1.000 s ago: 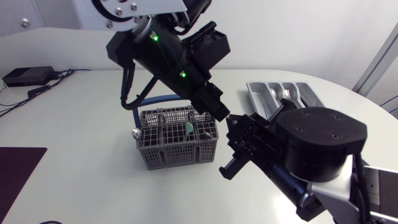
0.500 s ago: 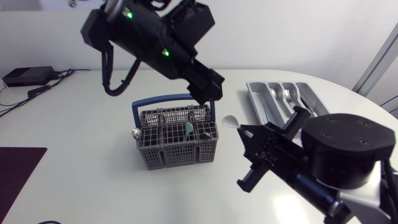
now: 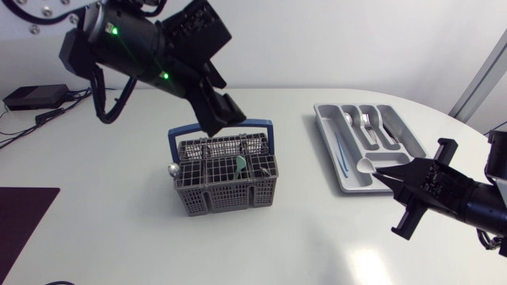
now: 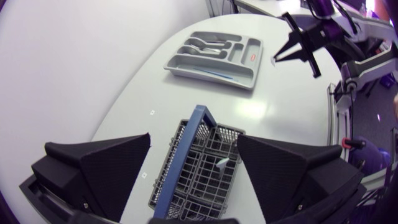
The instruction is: Unload the cutlery basket into the drawer organizer.
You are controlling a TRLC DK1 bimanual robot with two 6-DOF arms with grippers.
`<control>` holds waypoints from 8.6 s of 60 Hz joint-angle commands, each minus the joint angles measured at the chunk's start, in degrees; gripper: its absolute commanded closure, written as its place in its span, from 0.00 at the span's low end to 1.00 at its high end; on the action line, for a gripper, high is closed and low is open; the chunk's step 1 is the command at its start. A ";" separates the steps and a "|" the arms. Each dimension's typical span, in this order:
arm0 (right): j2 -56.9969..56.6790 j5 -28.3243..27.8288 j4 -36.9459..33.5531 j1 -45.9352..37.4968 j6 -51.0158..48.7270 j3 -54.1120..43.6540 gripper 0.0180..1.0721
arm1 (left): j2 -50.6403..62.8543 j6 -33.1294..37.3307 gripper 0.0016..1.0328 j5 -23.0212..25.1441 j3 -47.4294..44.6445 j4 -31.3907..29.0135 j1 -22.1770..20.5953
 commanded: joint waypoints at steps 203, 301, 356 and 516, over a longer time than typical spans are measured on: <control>23.92 -11.73 -9.48 -19.28 -40.91 1.30 0.10 | 18.16 52.63 0.56 -14.15 3.55 -7.17 -8.24; 24.53 -13.40 -3.32 -19.72 -39.24 -5.29 0.10 | 12.36 53.68 0.61 -16.34 -1.55 -3.57 -9.29; 28.14 -14.46 -0.77 -21.39 -39.68 -5.55 0.10 | 20.80 54.39 0.96 -20.03 5.66 -11.57 -10.52; -21.44 6.64 -1.83 17.46 23.42 -5.82 0.11 | 13.86 -13.99 0.97 -3.34 16.91 -4.80 -8.32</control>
